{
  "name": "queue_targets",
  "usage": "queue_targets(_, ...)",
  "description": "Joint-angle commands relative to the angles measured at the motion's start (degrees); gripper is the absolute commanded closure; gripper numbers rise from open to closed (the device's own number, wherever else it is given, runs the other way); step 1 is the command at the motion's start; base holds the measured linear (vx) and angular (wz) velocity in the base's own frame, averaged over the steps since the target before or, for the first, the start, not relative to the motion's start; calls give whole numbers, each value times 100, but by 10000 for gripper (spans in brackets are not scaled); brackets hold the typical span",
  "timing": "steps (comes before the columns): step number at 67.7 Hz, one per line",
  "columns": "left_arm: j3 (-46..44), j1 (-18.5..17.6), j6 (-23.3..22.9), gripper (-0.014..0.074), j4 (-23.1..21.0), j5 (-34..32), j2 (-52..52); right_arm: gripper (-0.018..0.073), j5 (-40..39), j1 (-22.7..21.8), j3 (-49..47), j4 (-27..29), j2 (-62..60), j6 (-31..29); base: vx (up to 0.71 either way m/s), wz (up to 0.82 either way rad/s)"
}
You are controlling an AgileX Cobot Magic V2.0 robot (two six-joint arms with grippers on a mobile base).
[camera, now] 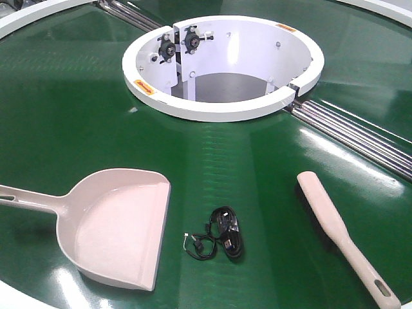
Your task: Clean and inspect green conveyor with broom and dustpan
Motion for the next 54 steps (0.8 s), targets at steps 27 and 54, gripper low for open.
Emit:
queue_targets(27, -2659, -11, 312, 132, -125, 1724, 1884, 569, -434, -29, 114, -66, -102, -37, 0, 0)
queue_targets(54, -4631, -11, 944, 132, -125, 3998, 3816, 569, -440, -29, 114, -66, -102, -37, 0, 0)
